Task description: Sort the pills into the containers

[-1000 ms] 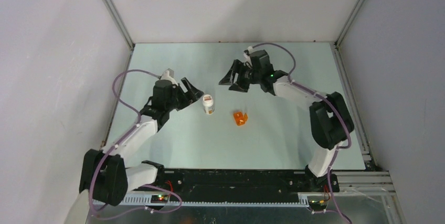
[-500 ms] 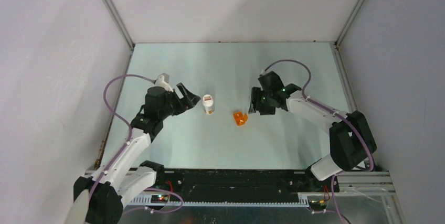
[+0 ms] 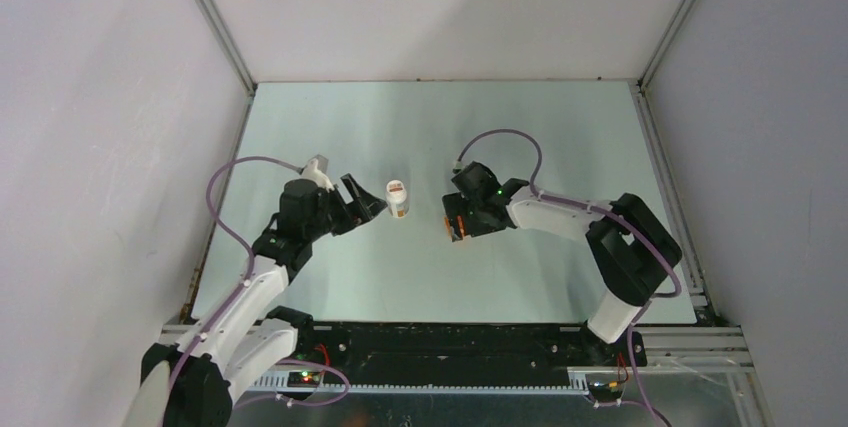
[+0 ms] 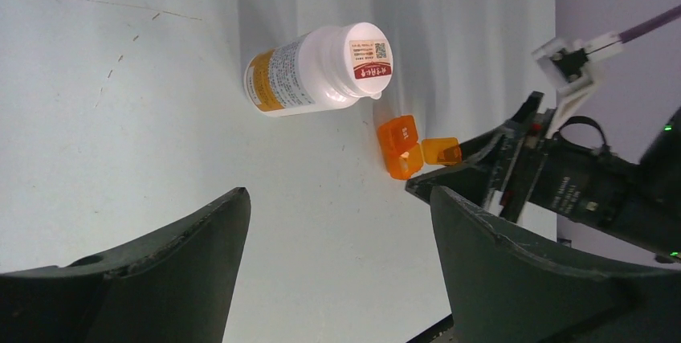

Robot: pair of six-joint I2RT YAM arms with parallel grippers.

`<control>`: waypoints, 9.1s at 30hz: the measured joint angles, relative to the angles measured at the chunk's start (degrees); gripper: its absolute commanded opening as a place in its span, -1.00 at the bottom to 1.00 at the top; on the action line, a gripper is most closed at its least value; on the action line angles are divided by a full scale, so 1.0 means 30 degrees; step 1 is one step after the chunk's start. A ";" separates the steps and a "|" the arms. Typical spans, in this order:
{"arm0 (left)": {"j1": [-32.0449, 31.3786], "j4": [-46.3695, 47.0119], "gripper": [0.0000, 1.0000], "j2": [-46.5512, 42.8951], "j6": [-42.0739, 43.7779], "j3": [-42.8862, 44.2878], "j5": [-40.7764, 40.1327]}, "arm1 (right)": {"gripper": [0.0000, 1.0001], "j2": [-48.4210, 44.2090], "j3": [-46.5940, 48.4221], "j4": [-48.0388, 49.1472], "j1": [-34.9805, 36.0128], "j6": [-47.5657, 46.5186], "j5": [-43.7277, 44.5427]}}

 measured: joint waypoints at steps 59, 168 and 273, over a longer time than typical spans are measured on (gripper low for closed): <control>-0.2980 0.4758 0.48 0.2761 -0.4073 0.1188 0.4677 | -0.06 -0.3665 0.3796 -0.1472 0.3140 -0.4532 -0.2157; -0.2761 0.7781 -1.00 0.2506 -1.3231 0.3942 0.5093 | 0.87 -0.8910 0.1443 0.6288 -0.1858 1.1846 -1.0768; -0.0670 -0.3504 0.99 -0.0510 -0.4546 0.5275 0.1049 | -0.27 -0.5056 -0.2790 0.9056 -0.7045 0.9843 -1.1183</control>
